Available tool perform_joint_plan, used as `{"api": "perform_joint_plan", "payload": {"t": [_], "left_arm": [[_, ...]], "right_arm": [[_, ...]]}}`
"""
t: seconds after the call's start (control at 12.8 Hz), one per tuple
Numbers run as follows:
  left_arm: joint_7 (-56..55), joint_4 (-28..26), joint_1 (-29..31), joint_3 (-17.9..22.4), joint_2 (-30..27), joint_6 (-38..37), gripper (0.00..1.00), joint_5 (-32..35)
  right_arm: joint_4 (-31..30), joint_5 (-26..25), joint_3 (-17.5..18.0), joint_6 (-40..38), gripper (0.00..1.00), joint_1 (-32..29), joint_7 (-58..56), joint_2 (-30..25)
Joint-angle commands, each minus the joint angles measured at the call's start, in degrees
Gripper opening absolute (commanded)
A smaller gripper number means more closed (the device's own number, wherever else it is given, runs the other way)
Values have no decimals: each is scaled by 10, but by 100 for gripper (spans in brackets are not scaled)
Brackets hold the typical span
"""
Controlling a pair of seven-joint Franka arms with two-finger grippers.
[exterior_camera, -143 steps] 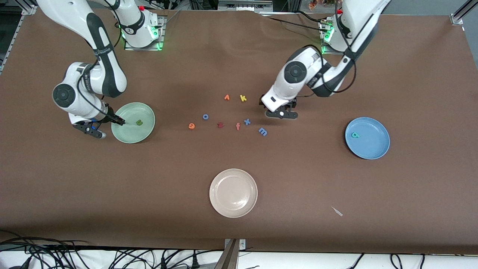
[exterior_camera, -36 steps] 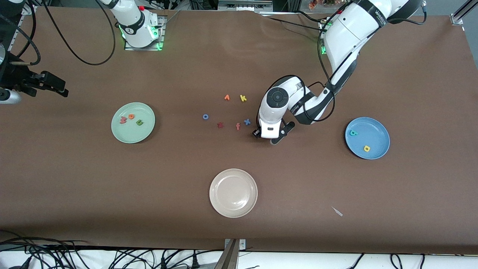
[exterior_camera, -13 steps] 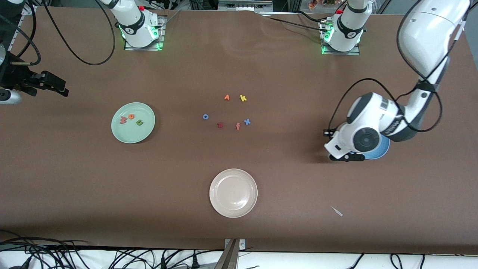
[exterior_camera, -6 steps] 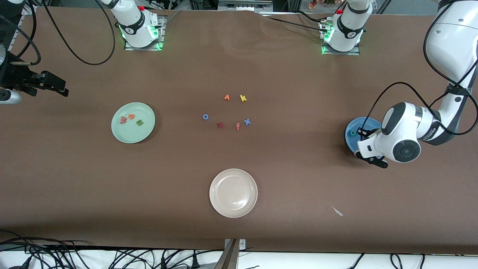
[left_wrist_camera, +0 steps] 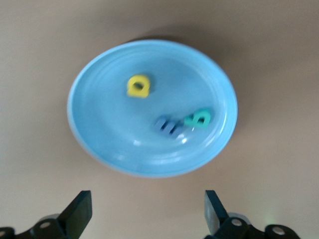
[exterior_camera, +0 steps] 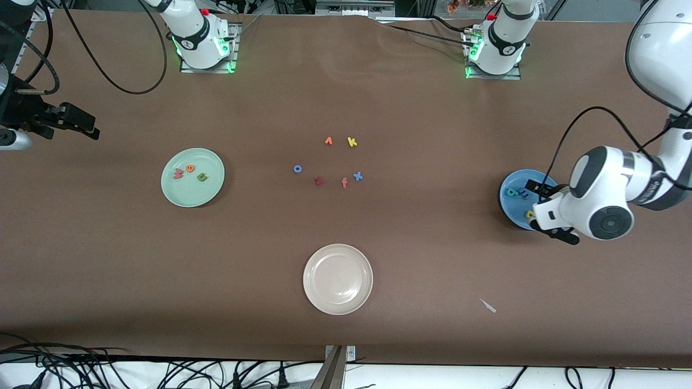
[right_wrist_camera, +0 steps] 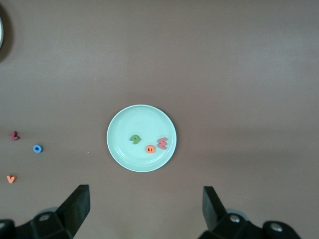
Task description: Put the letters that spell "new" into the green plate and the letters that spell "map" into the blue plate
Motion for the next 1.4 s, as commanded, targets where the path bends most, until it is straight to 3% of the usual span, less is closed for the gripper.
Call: {"api": "perform_joint_plan", "payload": {"t": [0.0, 0.23, 0.62, 0.7, 0.86, 1.33], "left_arm": [[5, 27, 0, -2, -17, -38, 100, -2], [11, 22, 14, 16, -66, -34, 100, -57], [2, -4, -96, 216, -190, -16, 100, -259], [-2, -32, -111, 243, -230, 8, 100, -283], [-56, -68, -142, 266, -296, 46, 100, -286], [-104, -66, -225, 280, -392, 46, 100, -284]], "right_arm": [[-7, -7, 8, -3, 100, -8, -5, -9], [-7, -7, 8, -3, 100, -8, -5, -9], [-7, -6, 8, -3, 100, -8, -5, -9], [-7, -6, 8, -4, 100, -8, -5, -9], [-7, -5, 8, -3, 100, -8, -5, -9], [-7, -5, 7, -3, 100, -8, -5, -9]]}}
